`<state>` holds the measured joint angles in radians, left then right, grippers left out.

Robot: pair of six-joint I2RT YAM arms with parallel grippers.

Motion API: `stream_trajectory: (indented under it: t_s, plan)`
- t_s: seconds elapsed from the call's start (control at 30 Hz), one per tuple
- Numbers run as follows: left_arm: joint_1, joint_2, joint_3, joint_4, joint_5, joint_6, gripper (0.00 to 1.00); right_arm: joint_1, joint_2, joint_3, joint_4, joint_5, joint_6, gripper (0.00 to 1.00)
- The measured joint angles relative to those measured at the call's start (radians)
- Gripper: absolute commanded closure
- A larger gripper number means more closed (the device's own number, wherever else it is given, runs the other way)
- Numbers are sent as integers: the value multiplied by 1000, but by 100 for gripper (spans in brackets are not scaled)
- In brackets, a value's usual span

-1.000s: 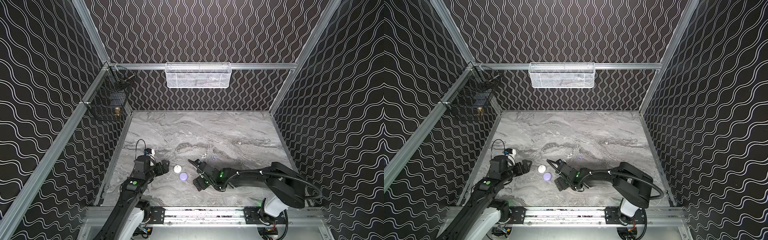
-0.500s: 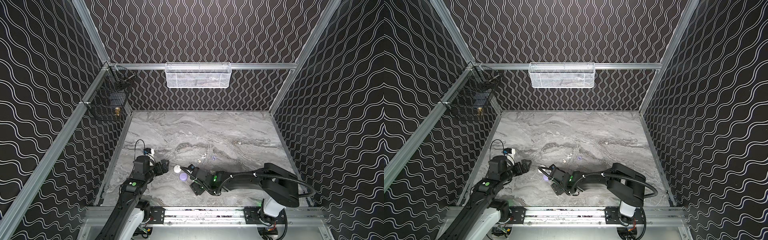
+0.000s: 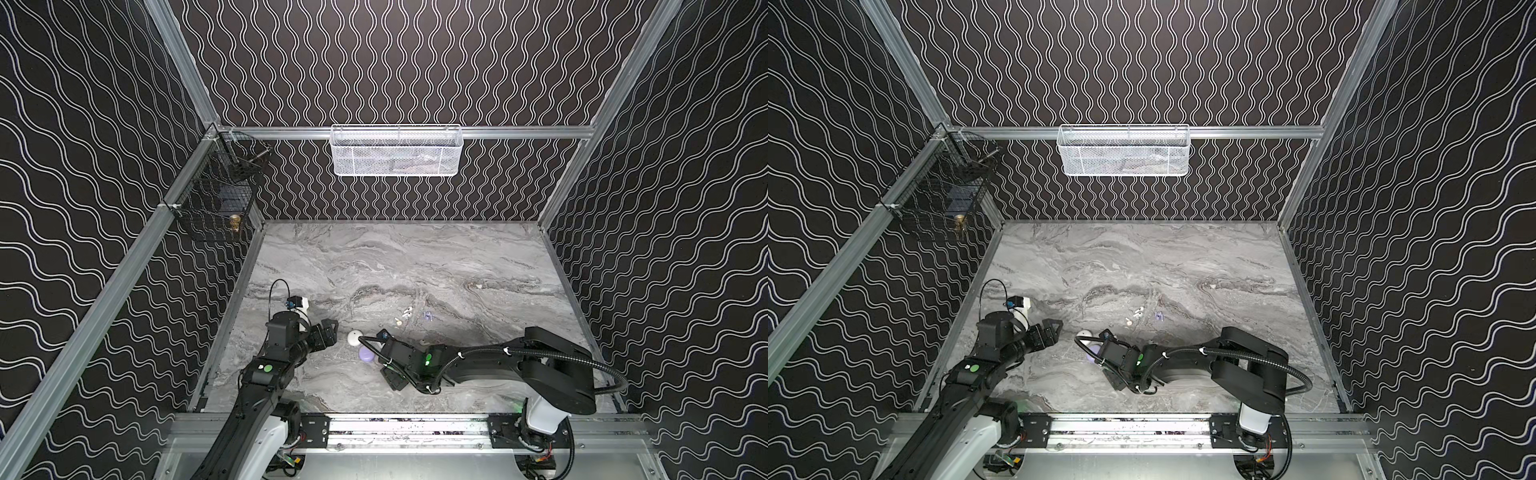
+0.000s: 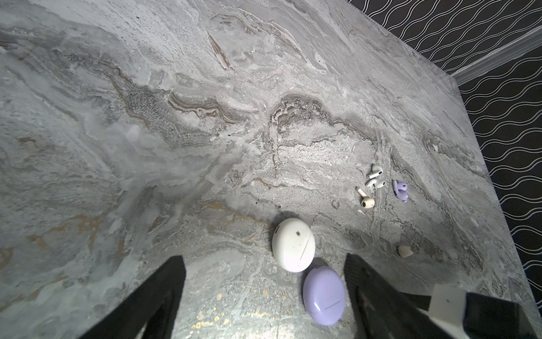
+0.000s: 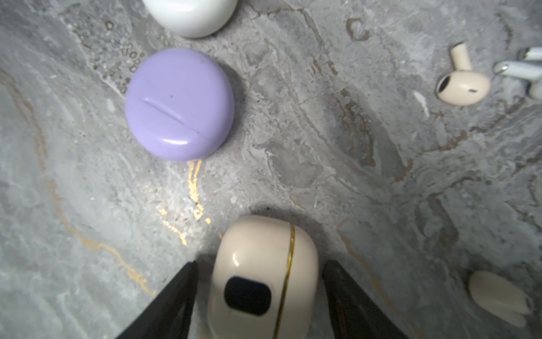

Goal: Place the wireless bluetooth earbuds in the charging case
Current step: 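Close the right gripper on the cream case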

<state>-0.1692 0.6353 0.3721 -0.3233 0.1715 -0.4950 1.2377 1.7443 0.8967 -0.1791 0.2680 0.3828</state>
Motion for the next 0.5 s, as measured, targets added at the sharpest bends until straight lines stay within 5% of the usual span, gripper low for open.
stream_trajectory:
  t_s: [0.5]
  plan:
    - [0, 8, 27, -29, -29, -5, 1, -1, -55, -45, 32, -6, -3, 62]
